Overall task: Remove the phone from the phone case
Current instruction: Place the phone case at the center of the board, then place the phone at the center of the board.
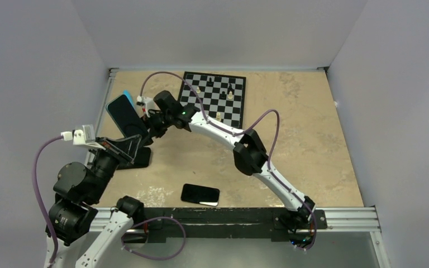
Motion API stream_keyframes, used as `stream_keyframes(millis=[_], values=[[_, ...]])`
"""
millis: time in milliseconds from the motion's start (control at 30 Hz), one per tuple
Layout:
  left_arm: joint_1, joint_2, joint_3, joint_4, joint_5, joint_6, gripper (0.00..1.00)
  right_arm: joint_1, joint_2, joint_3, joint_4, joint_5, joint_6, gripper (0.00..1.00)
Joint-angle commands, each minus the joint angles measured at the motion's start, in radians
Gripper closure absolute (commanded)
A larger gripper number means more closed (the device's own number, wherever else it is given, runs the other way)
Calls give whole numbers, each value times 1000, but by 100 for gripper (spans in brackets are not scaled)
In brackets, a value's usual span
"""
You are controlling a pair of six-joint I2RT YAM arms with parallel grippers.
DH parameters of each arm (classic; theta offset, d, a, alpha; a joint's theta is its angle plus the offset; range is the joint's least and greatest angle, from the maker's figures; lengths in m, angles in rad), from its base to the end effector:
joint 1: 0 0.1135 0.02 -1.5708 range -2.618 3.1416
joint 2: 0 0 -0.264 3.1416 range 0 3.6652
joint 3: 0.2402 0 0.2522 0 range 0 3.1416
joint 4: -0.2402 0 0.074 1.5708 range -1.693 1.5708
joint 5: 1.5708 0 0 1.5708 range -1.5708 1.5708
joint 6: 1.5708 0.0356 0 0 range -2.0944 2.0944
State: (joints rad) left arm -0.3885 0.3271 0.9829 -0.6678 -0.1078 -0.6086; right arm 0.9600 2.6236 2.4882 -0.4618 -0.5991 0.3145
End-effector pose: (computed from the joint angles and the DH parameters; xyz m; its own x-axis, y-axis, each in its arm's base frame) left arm 0.0356 -0.0104 0.3939 -0.1675 -0.5456 -0.8211 0.2210 0.7909 -0.5706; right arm 0.3195 0.4913 0.2125 -0.5987 -0.4097 -0.6883 -0.7979 0.2297 0.5573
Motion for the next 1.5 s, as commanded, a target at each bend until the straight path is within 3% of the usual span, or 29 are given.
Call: stream_keyframes(millis=[0, 333, 500, 600, 667, 733, 833, 1033, 1267, 1467], values=[[2, 0, -8, 93, 3, -16, 100, -27, -167, -74, -7, 75, 33, 11], [2, -6, -152, 225, 55, -192, 100, -140, -838, -1037, 387, 132, 246, 8], [2, 14, -323, 470, 159, -378, 100, -228, -1110, -1450, 736, 33, 456, 9], [2, 35, -479, 744, 200, -519, 100, -243, -1225, -1605, 919, 14, 567, 10], [1, 69, -583, 934, 204, -629, 100, -240, -1258, -1662, 1050, 28, 680, 14], [1, 124, -669, 1127, 208, -709, 100, -234, -1252, -1729, 1292, 38, 837, 20], [0, 184, -736, 1282, 202, -776, 100, -229, -1201, -1774, 1542, 85, 989, 25], [0, 205, -774, 1338, 191, -824, 100, -199, -1044, -1679, 1599, 80, 1044, 38], [-1, 176, -794, 1299, 184, -845, 100, -196, -1029, -1673, 1476, 142, 964, 35], [0, 218, -809, 1365, 189, -879, 100, -190, -983, -1651, 1568, 122, 1005, 39]])
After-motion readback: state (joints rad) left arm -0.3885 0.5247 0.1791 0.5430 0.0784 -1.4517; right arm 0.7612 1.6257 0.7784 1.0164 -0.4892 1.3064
